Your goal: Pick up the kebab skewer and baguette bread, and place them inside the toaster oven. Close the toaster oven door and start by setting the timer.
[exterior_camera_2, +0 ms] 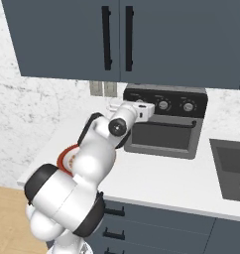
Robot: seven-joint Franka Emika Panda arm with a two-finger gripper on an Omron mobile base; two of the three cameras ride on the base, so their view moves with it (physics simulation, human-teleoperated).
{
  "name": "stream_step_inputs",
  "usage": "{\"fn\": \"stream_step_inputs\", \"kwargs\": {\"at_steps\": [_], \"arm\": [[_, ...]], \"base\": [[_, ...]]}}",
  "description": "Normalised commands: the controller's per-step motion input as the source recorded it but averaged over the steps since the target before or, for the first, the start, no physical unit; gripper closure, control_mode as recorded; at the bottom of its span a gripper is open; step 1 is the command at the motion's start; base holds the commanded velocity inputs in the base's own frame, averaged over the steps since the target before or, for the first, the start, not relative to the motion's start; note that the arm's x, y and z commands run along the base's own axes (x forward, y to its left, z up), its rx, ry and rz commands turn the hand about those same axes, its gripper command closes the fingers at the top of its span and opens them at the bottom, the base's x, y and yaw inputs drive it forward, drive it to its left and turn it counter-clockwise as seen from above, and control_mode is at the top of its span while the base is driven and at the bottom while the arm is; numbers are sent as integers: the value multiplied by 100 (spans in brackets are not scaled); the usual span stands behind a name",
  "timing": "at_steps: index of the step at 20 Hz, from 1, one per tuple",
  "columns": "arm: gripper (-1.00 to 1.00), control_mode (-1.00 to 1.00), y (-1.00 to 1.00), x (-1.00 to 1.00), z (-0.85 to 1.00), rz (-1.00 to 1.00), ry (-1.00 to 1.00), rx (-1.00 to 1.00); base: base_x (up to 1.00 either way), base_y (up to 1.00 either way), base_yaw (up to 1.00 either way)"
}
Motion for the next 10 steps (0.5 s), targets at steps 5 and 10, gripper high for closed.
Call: {"fn": "stream_step_inputs", "kwargs": {"at_steps": [5, 10], "arm": [[-100, -100, -2, 0, -7, 0, 0, 1], [-100, -100, -4, 3, -1, 0, 0, 3]], "base": [[0, 0, 0], [0, 0, 0]]}}
